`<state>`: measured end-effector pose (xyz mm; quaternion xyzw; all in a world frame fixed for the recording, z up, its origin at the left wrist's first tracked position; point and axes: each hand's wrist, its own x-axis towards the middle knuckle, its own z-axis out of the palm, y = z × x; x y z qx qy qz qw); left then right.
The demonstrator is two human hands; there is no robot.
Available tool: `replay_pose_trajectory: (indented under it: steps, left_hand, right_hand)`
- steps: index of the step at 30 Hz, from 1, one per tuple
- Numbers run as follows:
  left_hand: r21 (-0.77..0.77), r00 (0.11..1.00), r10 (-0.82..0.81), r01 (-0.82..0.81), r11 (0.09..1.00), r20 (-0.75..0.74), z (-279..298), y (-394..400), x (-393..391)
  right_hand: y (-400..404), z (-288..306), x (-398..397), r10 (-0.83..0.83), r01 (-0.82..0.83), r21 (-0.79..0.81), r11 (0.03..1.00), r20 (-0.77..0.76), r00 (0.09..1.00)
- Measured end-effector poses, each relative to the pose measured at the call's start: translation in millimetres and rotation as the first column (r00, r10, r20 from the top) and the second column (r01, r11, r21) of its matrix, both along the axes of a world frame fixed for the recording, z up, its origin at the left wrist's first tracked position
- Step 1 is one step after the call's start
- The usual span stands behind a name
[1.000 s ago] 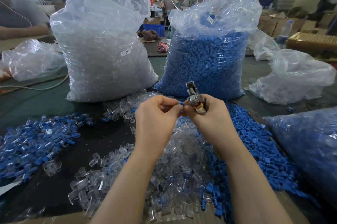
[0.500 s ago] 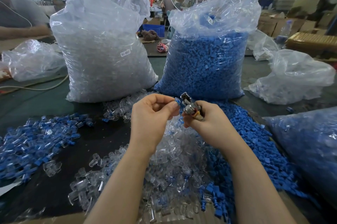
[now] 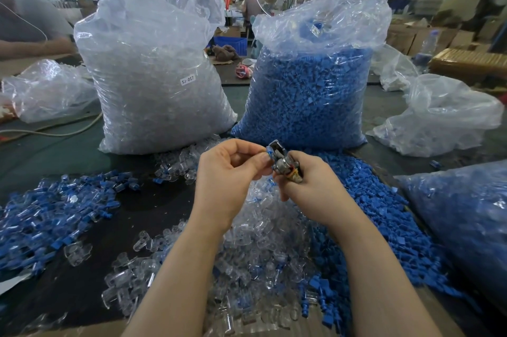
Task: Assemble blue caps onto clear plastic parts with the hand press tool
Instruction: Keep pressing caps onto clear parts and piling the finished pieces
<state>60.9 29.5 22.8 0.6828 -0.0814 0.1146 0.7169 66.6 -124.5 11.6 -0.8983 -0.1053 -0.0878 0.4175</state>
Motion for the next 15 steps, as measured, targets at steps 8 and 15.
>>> replay_pose_trajectory:
  steps: [8,15]
  left_hand:
    - [0.011,1.0,-0.009,0.008,1.0,0.011,-0.9,0.2,0.1]
    - [0.0,0.995,-0.012,0.012,1.0,-0.101,-3.0,7.1,3.8]
  right_hand:
    - [0.3,0.3,-0.4,0.0,0.002,-0.043,0.999,0.04,0.999]
    - [0.7,-3.2,2.2,-0.01,0.012,-0.102,0.995,0.015,1.0]
